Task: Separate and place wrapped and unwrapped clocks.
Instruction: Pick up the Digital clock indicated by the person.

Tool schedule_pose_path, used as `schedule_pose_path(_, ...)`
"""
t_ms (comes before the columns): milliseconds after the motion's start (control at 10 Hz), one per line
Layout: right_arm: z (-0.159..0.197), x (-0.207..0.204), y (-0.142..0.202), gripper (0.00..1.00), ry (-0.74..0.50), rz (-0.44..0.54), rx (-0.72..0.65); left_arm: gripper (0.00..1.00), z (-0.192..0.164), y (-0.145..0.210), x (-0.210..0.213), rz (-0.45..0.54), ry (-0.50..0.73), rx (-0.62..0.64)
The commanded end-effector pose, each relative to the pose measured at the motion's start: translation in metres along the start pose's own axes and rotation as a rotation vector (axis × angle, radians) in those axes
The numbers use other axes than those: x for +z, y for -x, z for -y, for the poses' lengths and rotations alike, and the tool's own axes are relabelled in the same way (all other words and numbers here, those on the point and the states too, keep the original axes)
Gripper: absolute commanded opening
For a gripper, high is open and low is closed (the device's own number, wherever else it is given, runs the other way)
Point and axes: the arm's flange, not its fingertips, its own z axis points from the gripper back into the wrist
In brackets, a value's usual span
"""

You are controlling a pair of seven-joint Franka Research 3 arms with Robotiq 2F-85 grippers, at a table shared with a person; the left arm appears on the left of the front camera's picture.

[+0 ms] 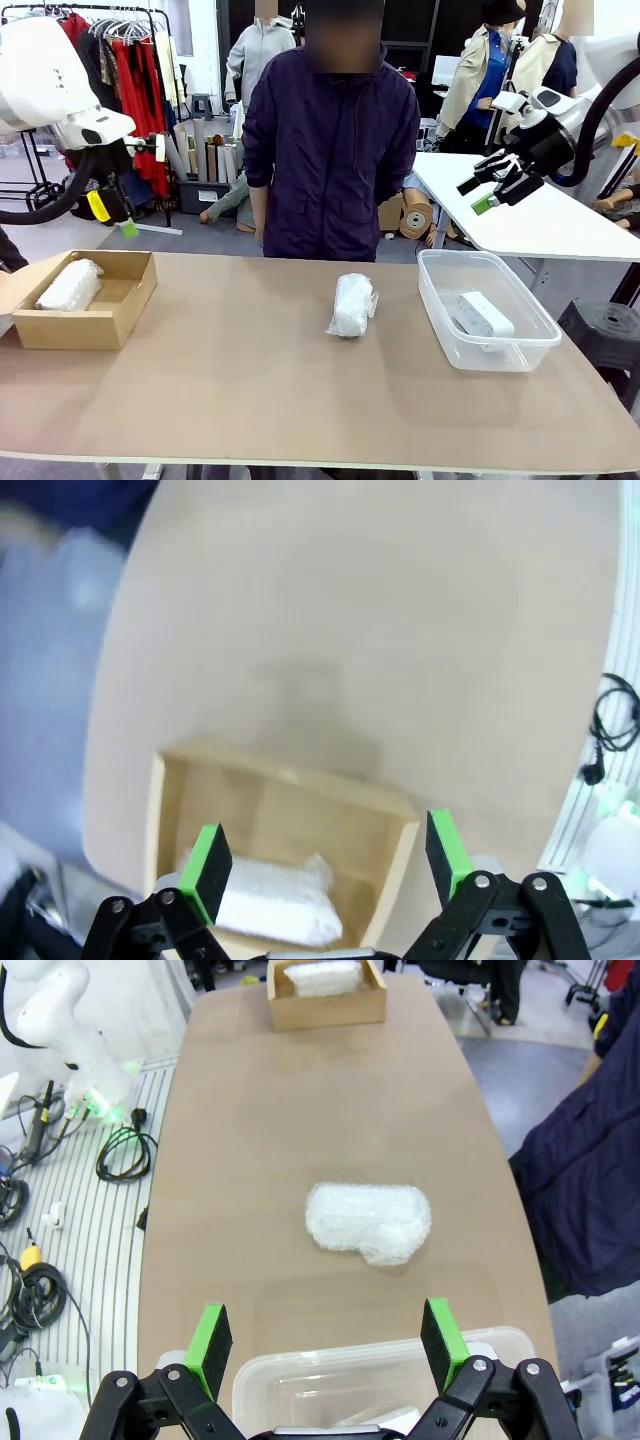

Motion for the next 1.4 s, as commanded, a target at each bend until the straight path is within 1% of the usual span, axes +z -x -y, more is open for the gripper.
schedule_pose_path(0, 0.000, 0.001, -0.002, 1.00, -0.003, 0.002, 0.003, 1.00, -0.004, 0.005, 0.015, 0.088, 0.135, -0.115)
schedule_pose_path(100, 0.000, 0.001, -0.002, 1.00, -0.003, 0.002, 0.003, 1.00, -0.006, 0.003, 0.022, 0.137, 0.169, -0.169)
schedule_pose_path(200, 0.000, 0.001, -0.002, 1.00, -0.003, 0.002, 0.003, 1.00, -0.006, 0.004, 0.029, 0.199, 0.188, -0.252)
schedule_pose_path(300, 0.000, 0.001, -0.002, 1.00, -0.003, 0.002, 0.003, 1.00, -0.005, 0.003, 0.031, 0.257, 0.128, -0.315)
schedule_pose_path(400, 0.000, 0.001, -0.002, 1.00, -0.003, 0.002, 0.003, 1.00, -0.006, 0.005, 0.036, 0.290, 0.115, -0.361)
schedule_pose_path(600, 0.000, 0.001, -0.002, 1.00, -0.003, 0.002, 0.003, 1.00, -0.005, 0.009, 0.036, 0.376, 0.089, -0.413)
schedule_pose_path(700, 0.000, 0.001, -0.002, 1.00, -0.003, 0.002, 0.003, 1.00, -0.007, 0.015, 0.039, 0.433, 0.053, -0.416)
schedule_pose_path(900, 0.000, 0.001, -0.002, 1.00, -0.003, 0.002, 0.003, 1.00, -0.015, 0.024, 0.041, 0.528, 0.076, -0.386)
schedule_pose_path(1300, 0.000, 0.001, -0.002, 1.00, -0.003, 0.002, 0.003, 1.00, -0.029, 0.039, 0.041, 0.622, 0.124, -0.303)
